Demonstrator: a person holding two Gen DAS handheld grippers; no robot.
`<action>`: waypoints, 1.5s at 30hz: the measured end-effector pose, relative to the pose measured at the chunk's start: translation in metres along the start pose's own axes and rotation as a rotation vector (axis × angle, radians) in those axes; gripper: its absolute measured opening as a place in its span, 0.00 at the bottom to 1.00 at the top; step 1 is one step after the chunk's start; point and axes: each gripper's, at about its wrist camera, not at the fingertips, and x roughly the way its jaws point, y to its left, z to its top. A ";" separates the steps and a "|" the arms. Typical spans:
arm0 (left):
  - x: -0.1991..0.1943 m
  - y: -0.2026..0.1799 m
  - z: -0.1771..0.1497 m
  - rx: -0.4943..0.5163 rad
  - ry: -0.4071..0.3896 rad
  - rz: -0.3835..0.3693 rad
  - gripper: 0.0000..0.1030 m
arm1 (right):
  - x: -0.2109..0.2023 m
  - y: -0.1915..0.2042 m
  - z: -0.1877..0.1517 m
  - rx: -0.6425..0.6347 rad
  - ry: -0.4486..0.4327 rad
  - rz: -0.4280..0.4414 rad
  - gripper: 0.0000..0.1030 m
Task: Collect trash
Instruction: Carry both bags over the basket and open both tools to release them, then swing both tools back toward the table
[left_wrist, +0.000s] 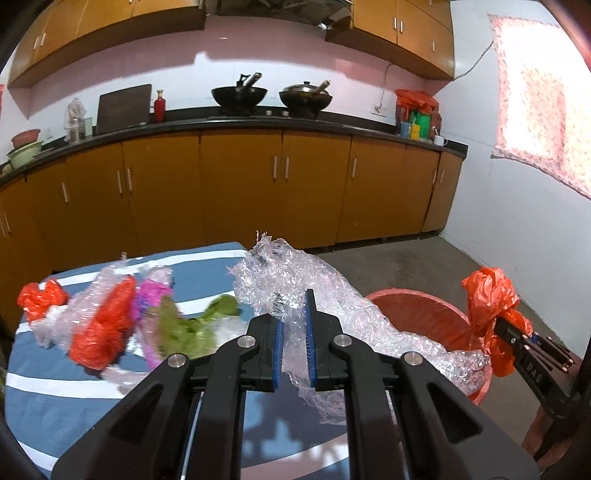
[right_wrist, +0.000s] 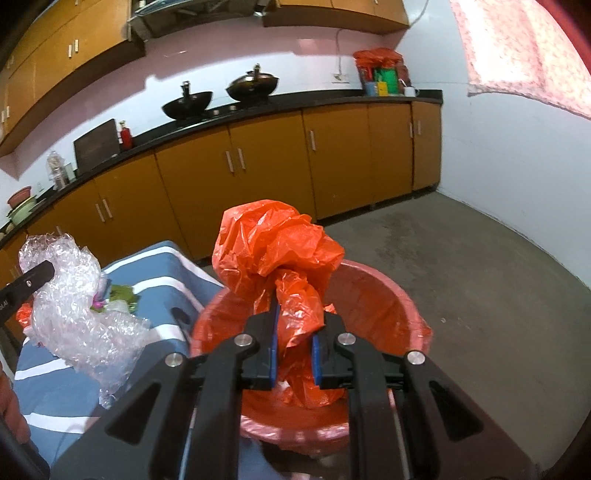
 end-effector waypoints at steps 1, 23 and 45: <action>0.004 -0.004 -0.001 -0.001 0.005 -0.004 0.10 | 0.002 -0.004 0.000 0.006 0.005 -0.005 0.14; 0.072 -0.080 -0.019 0.110 0.102 -0.132 0.10 | 0.049 -0.039 0.007 0.056 0.058 -0.041 0.15; 0.031 -0.017 -0.022 0.078 0.059 -0.079 0.41 | 0.033 -0.011 0.009 0.023 0.027 0.036 0.40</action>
